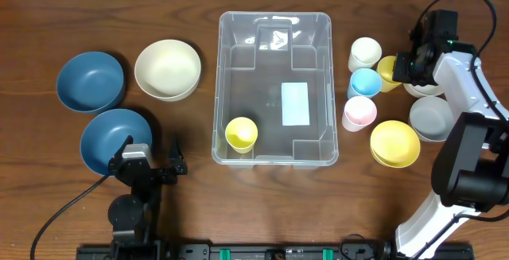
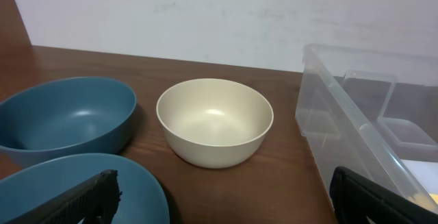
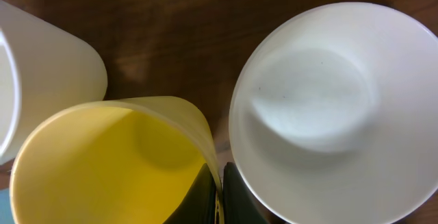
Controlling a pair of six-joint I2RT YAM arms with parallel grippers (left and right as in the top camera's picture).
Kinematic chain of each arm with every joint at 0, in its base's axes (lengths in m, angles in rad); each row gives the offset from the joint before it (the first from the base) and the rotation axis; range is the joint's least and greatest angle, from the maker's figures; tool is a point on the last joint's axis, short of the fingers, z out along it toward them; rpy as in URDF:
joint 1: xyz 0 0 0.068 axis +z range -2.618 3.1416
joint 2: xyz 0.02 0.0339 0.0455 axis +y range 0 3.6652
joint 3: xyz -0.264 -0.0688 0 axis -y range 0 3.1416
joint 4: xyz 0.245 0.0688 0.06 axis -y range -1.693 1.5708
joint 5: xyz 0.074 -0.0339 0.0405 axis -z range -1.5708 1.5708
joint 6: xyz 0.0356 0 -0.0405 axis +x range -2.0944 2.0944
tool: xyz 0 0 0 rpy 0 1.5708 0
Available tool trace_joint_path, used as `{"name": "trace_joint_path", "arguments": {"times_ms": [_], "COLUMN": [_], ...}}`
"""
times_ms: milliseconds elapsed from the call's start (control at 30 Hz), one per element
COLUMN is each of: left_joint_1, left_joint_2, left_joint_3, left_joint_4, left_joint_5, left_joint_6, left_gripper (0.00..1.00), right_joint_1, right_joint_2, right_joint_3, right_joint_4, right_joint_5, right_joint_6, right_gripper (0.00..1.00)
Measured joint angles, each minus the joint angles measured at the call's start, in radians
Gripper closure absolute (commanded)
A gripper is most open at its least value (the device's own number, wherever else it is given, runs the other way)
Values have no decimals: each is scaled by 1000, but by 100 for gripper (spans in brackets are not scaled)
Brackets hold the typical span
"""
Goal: Pack container
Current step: 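Move the right gripper back over the remaining cups, then grasp the second yellow cup with the right gripper, then carry the yellow cup into the bin beside the first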
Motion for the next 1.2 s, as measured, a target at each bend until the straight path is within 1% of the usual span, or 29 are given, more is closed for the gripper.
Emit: {"name": "trace_joint_path", "arguments": {"times_ms": [233, 367, 633, 733, 833, 967, 1200], "left_joint_1": [0, 0, 0, 0, 0, 0, 0], "left_joint_2": [0, 0, 0, 0, 0, 0, 0], "left_joint_3": [0, 0, 0, 0, 0, 0, 0], "left_joint_4": [0, 0, 0, 0, 0, 0, 0], "left_joint_5": [0, 0, 0, 0, 0, 0, 0], "left_joint_6": [0, 0, 0, 0, 0, 0, 0], "left_gripper": [2, 2, 2, 2, 2, 2, 2], "right_joint_1": [0, 0, 2, 25, 70, 174, 420], "right_joint_2": [-10, -56, -307, -393, -449, -520, -573], "right_joint_3": [0, 0, 0, 0, 0, 0, 0], "right_joint_4": [-1, -11, -77, -112, -136, -137, -73], "right_joint_5": [6, 15, 19, 27, 26, 8, -61], "right_joint_6": [0, 0, 28, 40, 56, 66, 63], "right_gripper": [99, 99, 99, 99, 99, 99, 99]}}
